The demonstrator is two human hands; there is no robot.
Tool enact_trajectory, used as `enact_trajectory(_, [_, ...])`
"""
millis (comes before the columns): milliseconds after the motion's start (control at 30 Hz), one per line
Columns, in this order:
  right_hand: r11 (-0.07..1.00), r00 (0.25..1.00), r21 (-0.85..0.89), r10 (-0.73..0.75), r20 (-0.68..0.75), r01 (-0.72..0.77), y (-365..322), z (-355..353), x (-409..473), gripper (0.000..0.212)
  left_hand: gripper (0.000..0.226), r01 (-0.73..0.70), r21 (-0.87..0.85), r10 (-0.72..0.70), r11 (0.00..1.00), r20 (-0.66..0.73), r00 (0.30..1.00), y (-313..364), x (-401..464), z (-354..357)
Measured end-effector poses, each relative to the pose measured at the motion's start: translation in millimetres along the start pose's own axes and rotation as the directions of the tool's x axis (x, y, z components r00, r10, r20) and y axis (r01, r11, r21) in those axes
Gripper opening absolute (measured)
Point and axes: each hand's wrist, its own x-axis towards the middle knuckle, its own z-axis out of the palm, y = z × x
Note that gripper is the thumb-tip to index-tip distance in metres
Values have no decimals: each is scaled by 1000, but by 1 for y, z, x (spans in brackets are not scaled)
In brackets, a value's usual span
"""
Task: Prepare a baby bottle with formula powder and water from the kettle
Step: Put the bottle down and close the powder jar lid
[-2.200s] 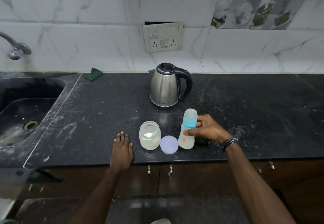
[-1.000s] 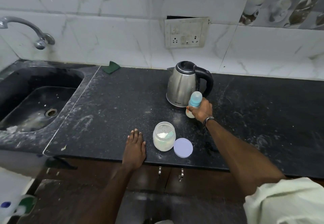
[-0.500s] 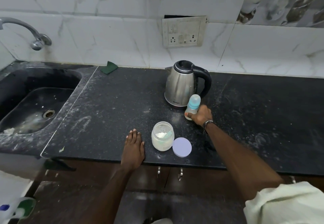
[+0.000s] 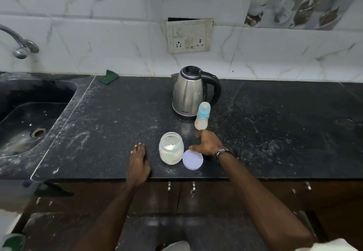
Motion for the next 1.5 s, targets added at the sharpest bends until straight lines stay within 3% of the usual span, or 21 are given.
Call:
enact_trajectory(100, [987,986,-113,-102,133,117,-1,9,-7,74,79,37,-134,-37,990,3,999,7,-4,-6])
enact_trajectory(233, [951,967,-247,-131,216,184,-7,20,-16,90,91,91,-226,-84,970,45,996,23,-7,-5])
enact_trajectory(433, [885,969,-407,-165,184,228,-15,29,-28,89,126,100,-312,-56,945,149,987,38,-10,11])
enact_trajectory(567, [883,979,-430,-140,145,190,-12,25,-31,83,142,94,-324,-54,941,130,990,47,-10,16])
enact_trajectory(667, [920,992,-373,-96,81,120,-12,10,-31,77,145,86,-343,-55,935,100,993,54,-7,20])
enact_trajectory(767, [965,989,-253,-101,-104,72,-18,-9,-30,72,145,76,-361,-60,930,56,997,58,-5,22])
enact_trajectory(933, [964,913,148,-153,-378,222,-38,-30,-30,58,125,24,-388,-18,921,18,1000,57,-2,26])
enact_trajectory(1000, [945,900,189,-174,-400,267,-45,-32,-30,49,110,-4,-422,-7,907,-24,1000,57,-3,27])
enact_trajectory(1100, [938,913,137,-266,-309,320,-53,-30,-32,43,92,-11,-455,-22,891,-68,997,57,-6,28])
enact_trajectory(1267, [919,916,10,-391,-93,393,-63,-24,-35,36,93,-6,-463,-33,886,-74,997,55,-9,28])
enact_trajectory(1400, [880,890,-142,-439,119,453,-74,-27,-40,74,86,2,-438,-40,899,-77,996,56,-10,28])
enact_trajectory(1500, [836,875,-268,-428,227,479,-84,-30,-39,82,84,3,-425,-36,905,-70,997,57,-10,27])
